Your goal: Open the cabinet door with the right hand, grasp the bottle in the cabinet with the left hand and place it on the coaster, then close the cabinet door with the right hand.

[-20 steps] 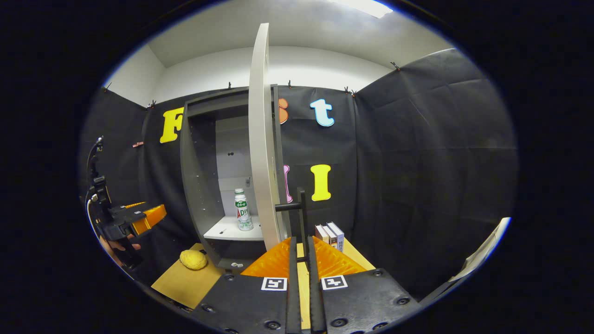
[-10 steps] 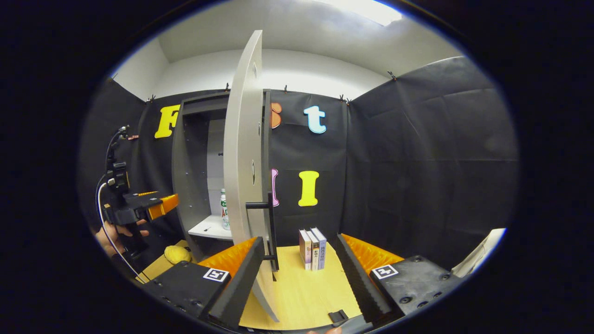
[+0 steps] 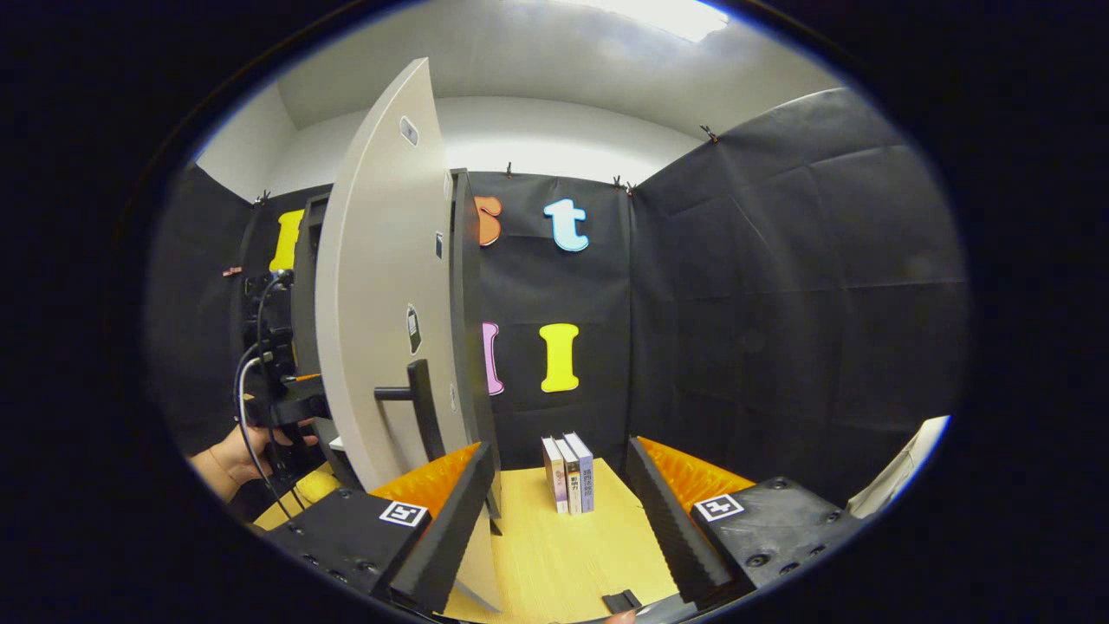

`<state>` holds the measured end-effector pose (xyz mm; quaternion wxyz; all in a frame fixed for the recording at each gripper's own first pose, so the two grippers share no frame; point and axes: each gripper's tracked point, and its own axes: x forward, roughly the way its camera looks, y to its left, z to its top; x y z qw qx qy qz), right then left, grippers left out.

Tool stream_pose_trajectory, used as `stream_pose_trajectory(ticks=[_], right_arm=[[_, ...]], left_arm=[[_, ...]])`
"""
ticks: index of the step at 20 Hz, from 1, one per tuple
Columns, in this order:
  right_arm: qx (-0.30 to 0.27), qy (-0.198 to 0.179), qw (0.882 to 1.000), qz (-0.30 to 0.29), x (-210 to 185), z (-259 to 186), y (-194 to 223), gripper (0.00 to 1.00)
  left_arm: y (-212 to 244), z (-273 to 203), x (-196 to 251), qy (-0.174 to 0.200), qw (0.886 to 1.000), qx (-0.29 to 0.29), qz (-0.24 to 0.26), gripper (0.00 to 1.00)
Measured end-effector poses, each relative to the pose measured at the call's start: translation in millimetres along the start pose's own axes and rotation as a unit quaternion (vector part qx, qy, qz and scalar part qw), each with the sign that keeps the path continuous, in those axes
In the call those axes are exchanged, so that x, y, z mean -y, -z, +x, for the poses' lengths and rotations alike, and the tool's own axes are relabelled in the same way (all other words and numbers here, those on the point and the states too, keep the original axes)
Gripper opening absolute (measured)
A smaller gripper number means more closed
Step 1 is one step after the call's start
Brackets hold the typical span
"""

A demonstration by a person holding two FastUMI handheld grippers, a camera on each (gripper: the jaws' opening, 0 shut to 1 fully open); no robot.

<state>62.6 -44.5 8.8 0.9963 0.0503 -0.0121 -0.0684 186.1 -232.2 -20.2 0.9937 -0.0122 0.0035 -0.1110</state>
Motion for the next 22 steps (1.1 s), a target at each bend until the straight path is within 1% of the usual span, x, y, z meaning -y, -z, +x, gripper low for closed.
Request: stream_pose_trajectory(ticks=[3, 6, 8, 9, 11, 13, 18, 19, 20, 21, 22], right_arm=[[-0.004, 0.0, 1.0, -0.006, 10.1, 11.8, 6.0, 0.96], [-0.001, 0.0, 1.0, -0.001, 20.8, 24.3, 5.6, 0.96], [0.001, 0.0, 1.0, 0.001, 26.9, 32.5, 5.1, 0.96], [0.002, 0.002, 1.0, 0.001, 29.9, 37.7, 6.2, 0.96], [0.001, 0.003, 1.0, -0.002, 35.6, 46.8, 8.3, 0.96], [0.001, -0.004, 1.0, -0.003, 35.7, 54.8, 8.1, 0.96], [0.001, -0.007, 1.0, 0.0, 41.0, 71.2, 12.3, 0.96], [0.0, -0.006, 1.0, -0.002, 41.6, 73.2, 13.3, 0.96], [-0.001, -0.007, 1.0, -0.004, 41.3, 75.1, 14.9, 0.96], [-0.002, -0.007, 1.0, -0.007, 41.2, 75.6, 15.9, 0.96], [-0.002, -0.008, 1.0, -0.009, 39.7, 77.3, 16.3, 0.96]], left_arm=[[13.8, 40.6, -4.3, -0.013, 1.0, -0.008, -0.012, 0.99], [30.0, 76.3, -11.7, -0.029, 0.999, -0.019, -0.01, 0.98], [40.0, 100.3, -16.2, -0.033, 0.999, -0.025, -0.011, 0.98], [45.6, 109.0, -16.0, -0.035, 0.999, -0.028, -0.013, 0.99], [55.8, 125.2, -16.4, -0.037, 0.998, -0.038, -0.016, 0.98], [63.6, 138.2, -15.5, -0.039, 0.998, -0.044, -0.019, 0.98], [76.7, 161.0, -19.4, -0.054, 0.997, -0.048, -0.017, 0.98], [78.2, 160.0, -22.7, -0.061, 0.997, -0.05, -0.017, 0.89], [80.4, 170.4, -25.0, -0.068, 0.997, -0.046, -0.015, 0.8], [75.7, 161.7, -21.7, -0.065, 0.997, -0.046, -0.015, 0.72], [74.5, 158.7, -22.8, -0.067, 0.997, -0.045, -0.016, 0.7]])
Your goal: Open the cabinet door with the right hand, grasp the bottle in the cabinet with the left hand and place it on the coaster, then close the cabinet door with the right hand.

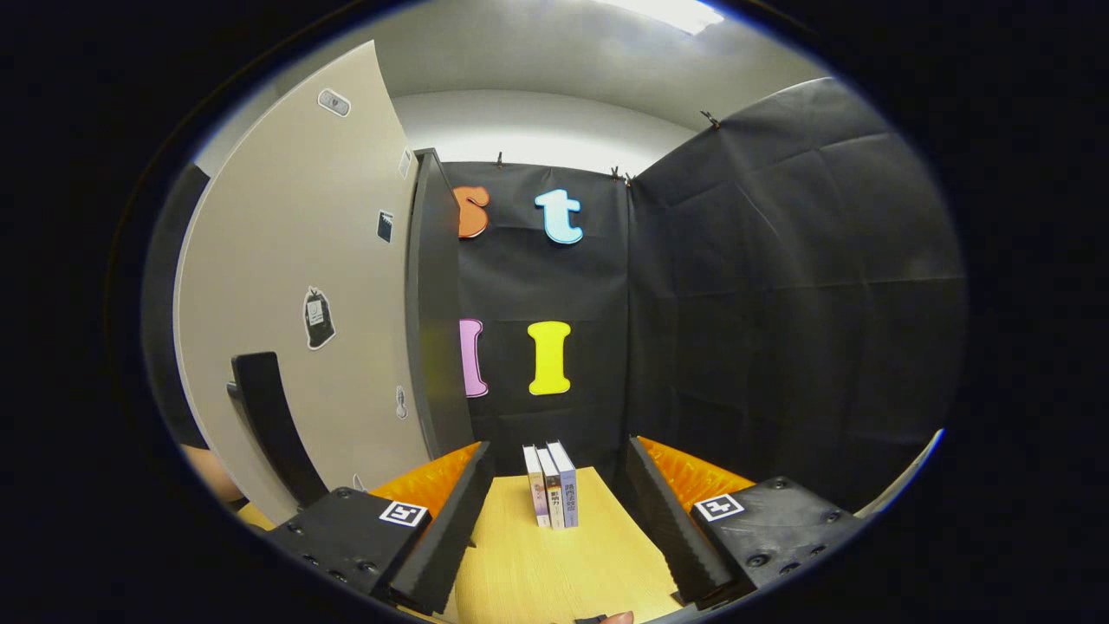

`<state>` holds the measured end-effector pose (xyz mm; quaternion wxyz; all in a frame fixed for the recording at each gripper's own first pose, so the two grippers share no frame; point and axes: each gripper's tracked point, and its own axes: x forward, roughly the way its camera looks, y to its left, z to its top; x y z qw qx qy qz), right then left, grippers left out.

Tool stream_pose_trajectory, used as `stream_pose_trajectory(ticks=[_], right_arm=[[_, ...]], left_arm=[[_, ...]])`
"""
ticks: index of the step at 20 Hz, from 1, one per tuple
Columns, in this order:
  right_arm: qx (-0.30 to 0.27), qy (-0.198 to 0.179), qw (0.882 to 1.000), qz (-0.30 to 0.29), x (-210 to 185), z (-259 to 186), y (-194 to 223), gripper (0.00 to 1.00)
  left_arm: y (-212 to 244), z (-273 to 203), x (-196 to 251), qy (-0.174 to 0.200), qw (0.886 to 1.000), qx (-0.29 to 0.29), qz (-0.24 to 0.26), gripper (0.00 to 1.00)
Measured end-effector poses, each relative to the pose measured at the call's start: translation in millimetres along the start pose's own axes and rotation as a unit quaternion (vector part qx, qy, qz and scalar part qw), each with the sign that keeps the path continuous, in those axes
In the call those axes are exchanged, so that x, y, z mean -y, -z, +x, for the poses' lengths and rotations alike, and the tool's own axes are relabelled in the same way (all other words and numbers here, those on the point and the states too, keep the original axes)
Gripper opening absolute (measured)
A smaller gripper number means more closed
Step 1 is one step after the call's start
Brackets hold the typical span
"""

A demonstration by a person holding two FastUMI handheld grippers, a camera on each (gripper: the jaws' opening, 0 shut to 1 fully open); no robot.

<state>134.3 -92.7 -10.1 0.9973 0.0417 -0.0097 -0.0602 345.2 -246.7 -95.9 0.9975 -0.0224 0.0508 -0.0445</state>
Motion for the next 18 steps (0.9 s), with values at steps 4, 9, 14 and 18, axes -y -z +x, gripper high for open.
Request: stream_pose_trajectory(ticks=[4, 9, 14, 18], right_arm=[[0.003, -0.004, 1.0, 0.0, -7.0, -0.7, -2.6, 0.96], [0.011, -0.003, 1.0, -0.015, -17.4, -12.0, -5.4, 0.96], [0.015, 0.002, 1.0, -0.015, -28.4, -26.8, -6.1, 0.96], [0.021, 0.011, 1.0, -0.021, -34.5, -37.3, -7.3, 0.96]], left_arm=[[-14.4, -19.2, -12.9, 0.012, 1.0, 0.012, -0.012, 0.69], [-38.4, -68.5, -28.5, 0.024, 0.999, 0.021, 0.001, 0.68], [-45.5, -135.0, -58.4, 0.024, 0.999, 0.027, 0.0, 0.68], [-41.1, -184.9, -89.4, 0.018, 0.999, 0.038, -0.002, 0.68]])
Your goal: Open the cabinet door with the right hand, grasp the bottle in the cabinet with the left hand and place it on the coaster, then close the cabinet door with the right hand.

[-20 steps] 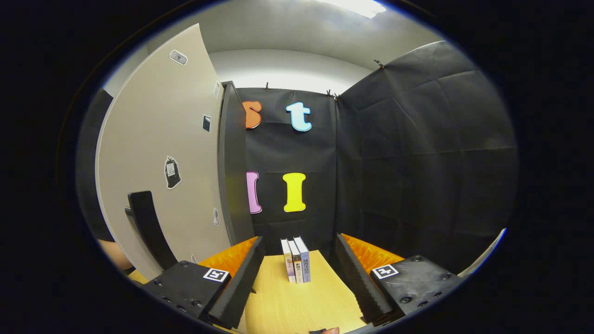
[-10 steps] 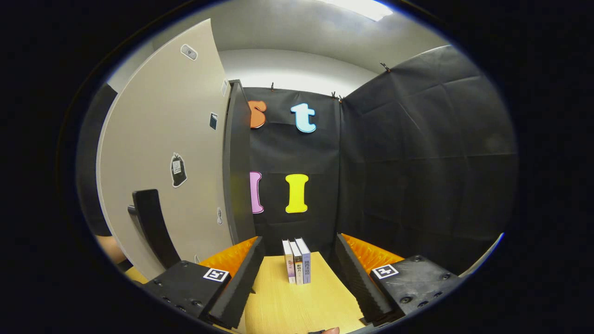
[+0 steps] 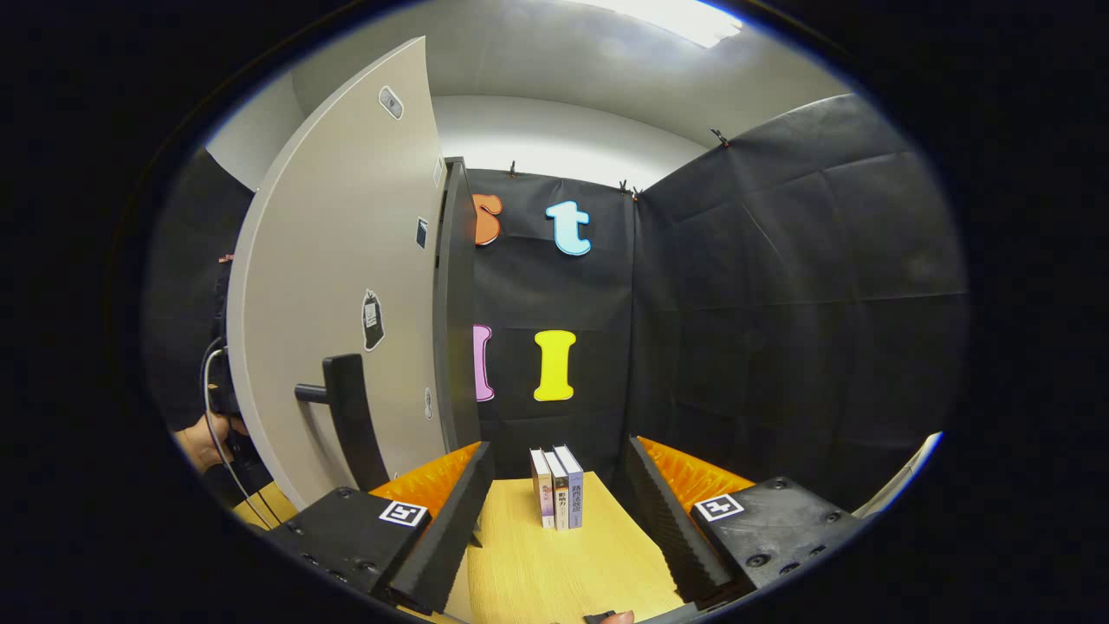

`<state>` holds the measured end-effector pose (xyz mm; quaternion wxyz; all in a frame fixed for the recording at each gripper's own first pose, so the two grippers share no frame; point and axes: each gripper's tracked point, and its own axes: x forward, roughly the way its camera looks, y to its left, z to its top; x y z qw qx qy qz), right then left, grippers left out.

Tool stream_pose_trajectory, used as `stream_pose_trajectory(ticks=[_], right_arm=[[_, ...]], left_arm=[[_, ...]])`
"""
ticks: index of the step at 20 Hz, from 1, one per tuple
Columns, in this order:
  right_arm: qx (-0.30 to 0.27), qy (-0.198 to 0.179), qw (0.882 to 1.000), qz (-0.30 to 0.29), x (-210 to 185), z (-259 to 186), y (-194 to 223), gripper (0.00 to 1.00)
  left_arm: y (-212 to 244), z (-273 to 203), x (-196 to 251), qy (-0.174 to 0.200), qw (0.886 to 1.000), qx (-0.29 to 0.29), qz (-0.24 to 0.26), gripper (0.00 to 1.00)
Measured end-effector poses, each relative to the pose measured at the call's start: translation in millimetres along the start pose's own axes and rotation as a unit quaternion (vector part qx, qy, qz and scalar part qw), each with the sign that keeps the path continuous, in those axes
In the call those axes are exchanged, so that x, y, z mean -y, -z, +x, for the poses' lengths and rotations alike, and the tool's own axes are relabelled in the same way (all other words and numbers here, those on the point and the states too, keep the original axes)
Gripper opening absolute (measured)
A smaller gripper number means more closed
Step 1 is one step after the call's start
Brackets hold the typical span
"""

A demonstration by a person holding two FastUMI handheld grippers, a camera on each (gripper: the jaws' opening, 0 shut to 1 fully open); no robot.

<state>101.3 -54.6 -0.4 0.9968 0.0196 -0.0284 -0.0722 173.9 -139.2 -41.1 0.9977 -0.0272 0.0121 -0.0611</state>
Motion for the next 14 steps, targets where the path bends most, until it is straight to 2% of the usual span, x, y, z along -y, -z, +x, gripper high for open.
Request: stream_pose_trajectory(ticks=[7, 11, 14], right_arm=[[0.011, 0.02, 0.999, -0.025, 1.8, -15.6, -3.5, 0.97], [0.016, 0.04, 0.999, -0.015, 5.8, -25.5, -5.3, 0.97], [0.026, 0.052, 0.998, -0.012, 4.2, -33.5, -13.5, 0.98]], left_arm=[[23.3, -75.1, -49.7, -0.013, 1.0, -0.005, -0.01, 0.68], [45.2, -111.2, -73.5, -0.011, 1.0, 0.001, 0.003, 0.67], [71.0, -140.4, -81.9, -0.004, 1.0, 0.003, -0.005, 0.69]])
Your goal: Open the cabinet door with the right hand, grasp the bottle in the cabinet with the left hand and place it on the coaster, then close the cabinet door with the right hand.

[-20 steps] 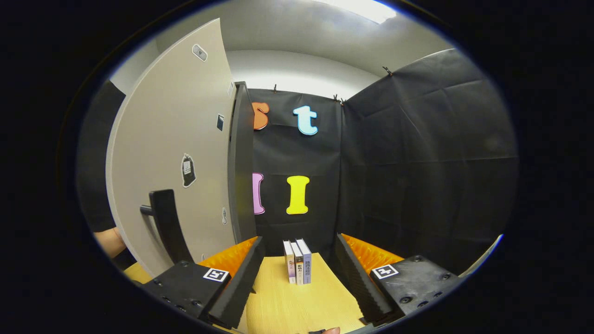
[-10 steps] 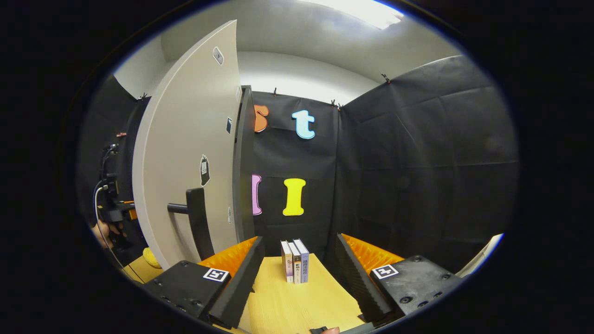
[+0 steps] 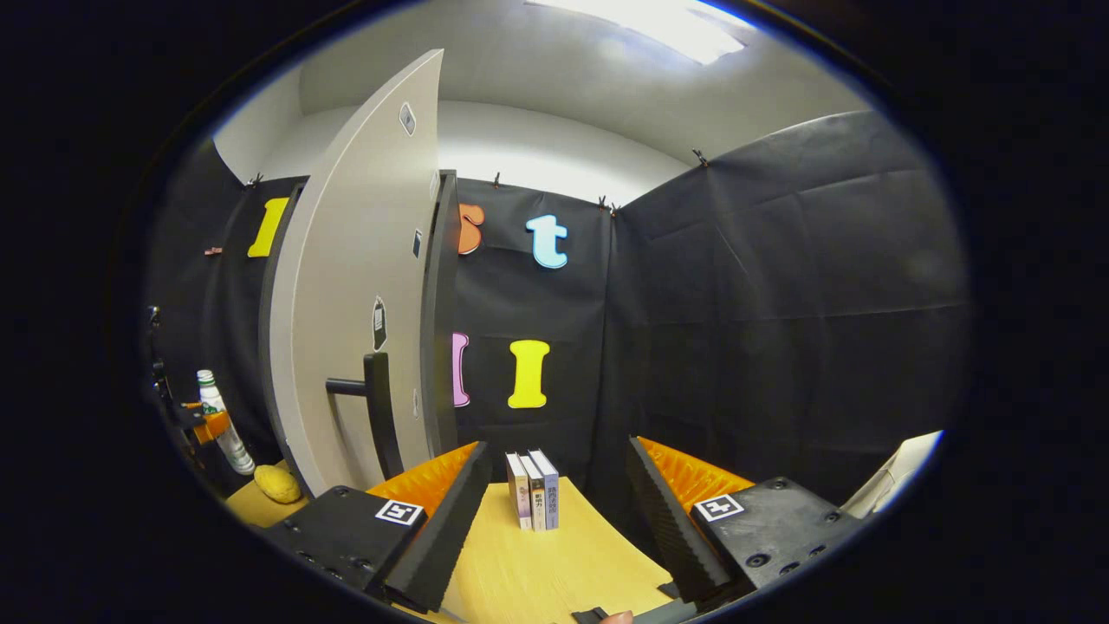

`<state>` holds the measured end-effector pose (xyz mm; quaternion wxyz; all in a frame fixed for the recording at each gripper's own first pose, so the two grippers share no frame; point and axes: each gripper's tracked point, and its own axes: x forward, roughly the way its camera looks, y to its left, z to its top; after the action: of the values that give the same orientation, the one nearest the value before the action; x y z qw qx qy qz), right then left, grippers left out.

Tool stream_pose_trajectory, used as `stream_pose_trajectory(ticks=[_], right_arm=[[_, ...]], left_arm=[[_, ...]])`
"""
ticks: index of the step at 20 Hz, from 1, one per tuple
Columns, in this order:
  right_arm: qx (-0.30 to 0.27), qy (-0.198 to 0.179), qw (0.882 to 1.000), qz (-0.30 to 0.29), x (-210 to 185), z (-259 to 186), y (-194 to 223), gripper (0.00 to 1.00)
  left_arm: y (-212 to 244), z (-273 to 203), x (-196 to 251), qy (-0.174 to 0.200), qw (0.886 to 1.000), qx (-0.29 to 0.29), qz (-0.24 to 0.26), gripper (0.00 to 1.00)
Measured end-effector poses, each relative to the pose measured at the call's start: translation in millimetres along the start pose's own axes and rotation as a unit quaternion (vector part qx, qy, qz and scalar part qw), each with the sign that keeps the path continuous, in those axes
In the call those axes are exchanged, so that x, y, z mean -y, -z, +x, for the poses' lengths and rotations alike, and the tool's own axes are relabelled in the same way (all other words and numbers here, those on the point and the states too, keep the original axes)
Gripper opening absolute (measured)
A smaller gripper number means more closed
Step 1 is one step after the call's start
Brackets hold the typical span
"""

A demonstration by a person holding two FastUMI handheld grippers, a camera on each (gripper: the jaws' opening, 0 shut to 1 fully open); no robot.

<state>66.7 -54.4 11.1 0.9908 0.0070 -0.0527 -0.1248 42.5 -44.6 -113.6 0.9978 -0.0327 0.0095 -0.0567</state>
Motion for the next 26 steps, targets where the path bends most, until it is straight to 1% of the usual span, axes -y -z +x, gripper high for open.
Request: stream_pose_trajectory(ticks=[3, 6, 8, 14, 17, 21, 24, 26], right_arm=[[0.005, 0.004, 1.0, -0.005, -3.4, -10.6, -6.5, 0.98], [0.006, 0.007, 1.0, 0.002, -8.1, -21.3, -11.1, 0.97], [0.009, 0.013, 1.0, 0.005, -9.8, -25.1, -11.8, 0.97], [0.012, 0.021, 1.0, 0.014, -15.6, -32.9, -17.3, 0.97], [0.021, 0.019, 0.999, 0.015, -15.4, -36.1, -22.2, 0.97], [0.021, 0.024, 0.999, 0.037, -9.3, -37.1, -23.7, 0.97], [0.011, 0.037, 0.998, 0.042, 3.0, -37.8, -19.1, 0.97], [0.007, 0.051, 0.998, 0.048, 13.3, -34.8, -18.8, 0.97]], left_arm=[[24.7, -18.6, -11.1, 0.003, 1.0, 0.001, -0.006, 0.69], [62.4, -41.1, -15.9, 0.004, 1.0, -0.007, -0.009, 0.68], [82.0, -49.6, -15.2, 0.012, 1.0, -0.003, -0.002, 0.69], [150.7, -63.2, -18.1, 0.009, 1.0, -0.017, 0.015, 0.69], [183.2, -70.9, -13.9, 0.023, 0.999, -0.027, -0.005, 0.69], [217.5, -73.6, -15.0, 0.033, 0.999, -0.033, -0.014, 0.69], [247.1, -78.2, -14.8, 0.034, 0.999, -0.043, -0.003, 0.69], [265.2, -82.4, -14.9, 0.033, 0.998, -0.05, -0.008, 0.69]])
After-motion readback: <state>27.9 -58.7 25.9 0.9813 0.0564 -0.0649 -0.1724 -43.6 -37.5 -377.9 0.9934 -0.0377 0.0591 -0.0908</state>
